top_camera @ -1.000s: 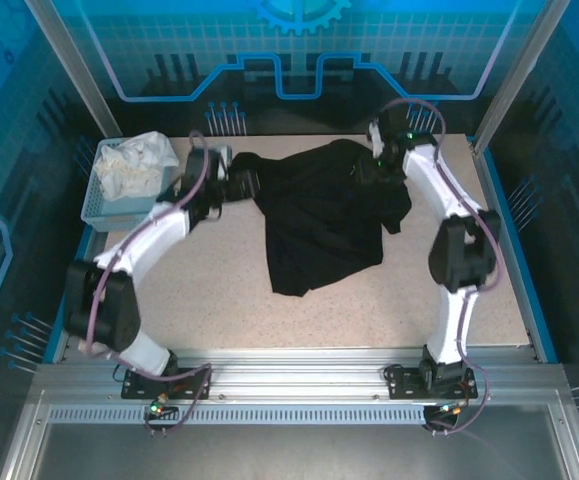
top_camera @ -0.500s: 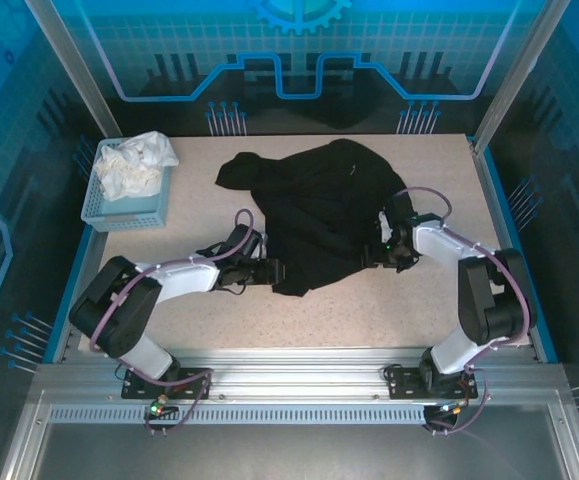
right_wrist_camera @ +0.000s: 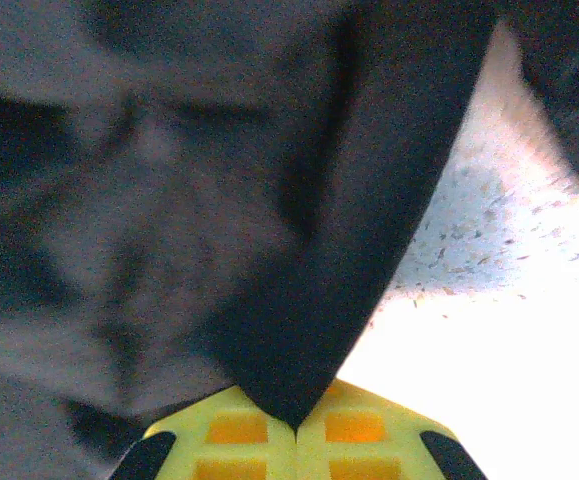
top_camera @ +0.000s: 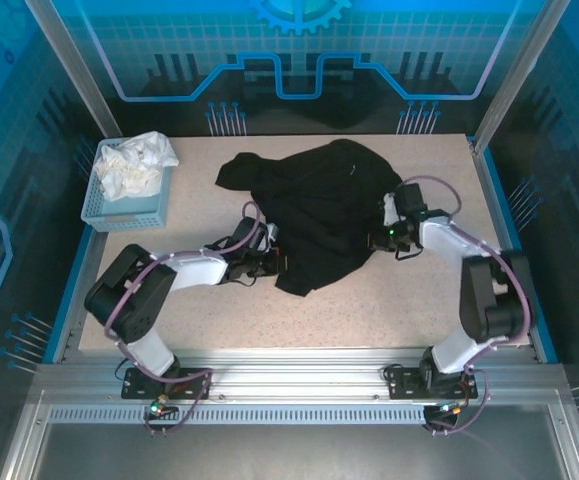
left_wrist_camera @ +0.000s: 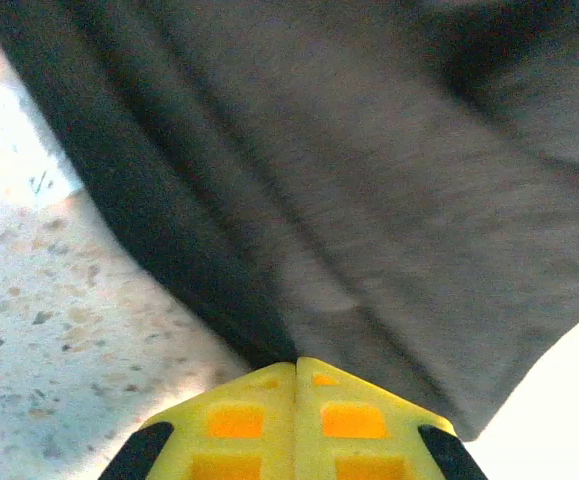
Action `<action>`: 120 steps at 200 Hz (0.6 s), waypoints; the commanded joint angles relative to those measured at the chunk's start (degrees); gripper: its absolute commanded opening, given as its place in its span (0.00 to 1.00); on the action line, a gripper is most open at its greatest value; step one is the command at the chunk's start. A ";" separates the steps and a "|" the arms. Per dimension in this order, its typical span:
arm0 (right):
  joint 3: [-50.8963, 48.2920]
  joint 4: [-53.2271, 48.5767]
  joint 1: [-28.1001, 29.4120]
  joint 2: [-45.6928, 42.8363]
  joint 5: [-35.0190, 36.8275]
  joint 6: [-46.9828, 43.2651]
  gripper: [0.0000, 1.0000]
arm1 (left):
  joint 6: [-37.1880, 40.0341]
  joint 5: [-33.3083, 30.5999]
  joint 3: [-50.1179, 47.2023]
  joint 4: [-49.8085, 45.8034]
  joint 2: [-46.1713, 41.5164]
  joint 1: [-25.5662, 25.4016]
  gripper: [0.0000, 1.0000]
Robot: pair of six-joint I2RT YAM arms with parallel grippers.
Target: Fold the inside-out t-shirt
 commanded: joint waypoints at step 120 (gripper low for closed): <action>27.39 -8.82 -0.24 -17.39 -3.52 -1.13 0.05 | 16.35 -23.72 18.47 -14.91 -37.54 3.65 0.00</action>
